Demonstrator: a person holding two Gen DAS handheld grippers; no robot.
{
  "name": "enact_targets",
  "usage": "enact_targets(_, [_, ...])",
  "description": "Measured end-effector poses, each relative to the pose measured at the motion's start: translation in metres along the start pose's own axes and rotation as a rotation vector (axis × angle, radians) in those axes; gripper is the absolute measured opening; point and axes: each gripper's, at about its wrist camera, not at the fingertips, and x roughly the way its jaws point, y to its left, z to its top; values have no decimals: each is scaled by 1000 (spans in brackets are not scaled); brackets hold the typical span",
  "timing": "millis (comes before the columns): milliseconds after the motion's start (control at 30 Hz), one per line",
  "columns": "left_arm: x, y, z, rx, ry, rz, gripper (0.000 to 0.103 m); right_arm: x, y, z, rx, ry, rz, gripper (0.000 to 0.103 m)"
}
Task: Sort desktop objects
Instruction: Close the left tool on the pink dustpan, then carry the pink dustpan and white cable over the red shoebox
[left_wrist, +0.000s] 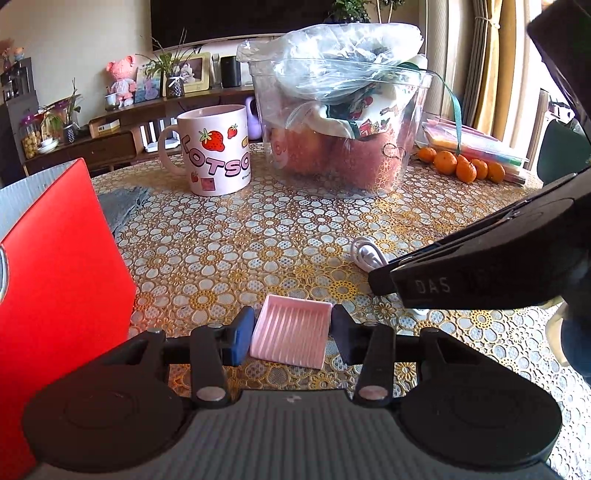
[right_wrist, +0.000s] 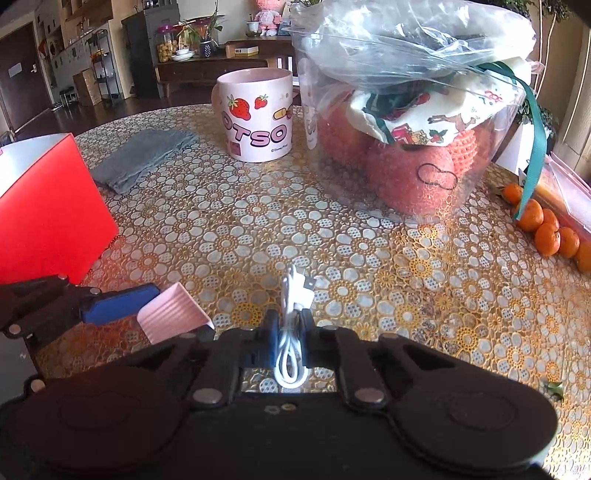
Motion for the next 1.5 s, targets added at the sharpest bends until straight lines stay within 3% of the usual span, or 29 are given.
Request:
enact_targets(367, [-45,-14,-8,-1,-18,-57,43,-42,-6,-23,47,6,17,10])
enact_targets(900, [-151,-13,-30,30,-9,-150,43,-140,17,-71,68,7,29,10])
enact_targets(1167, [-203,16,-25,20,-46,-140,44,-187,60,-64,-2,-44,67,10])
enact_targets(1500, [-254,87,-21,29,-89,-66,44,-217,127,-30,-83,-129,140,10])
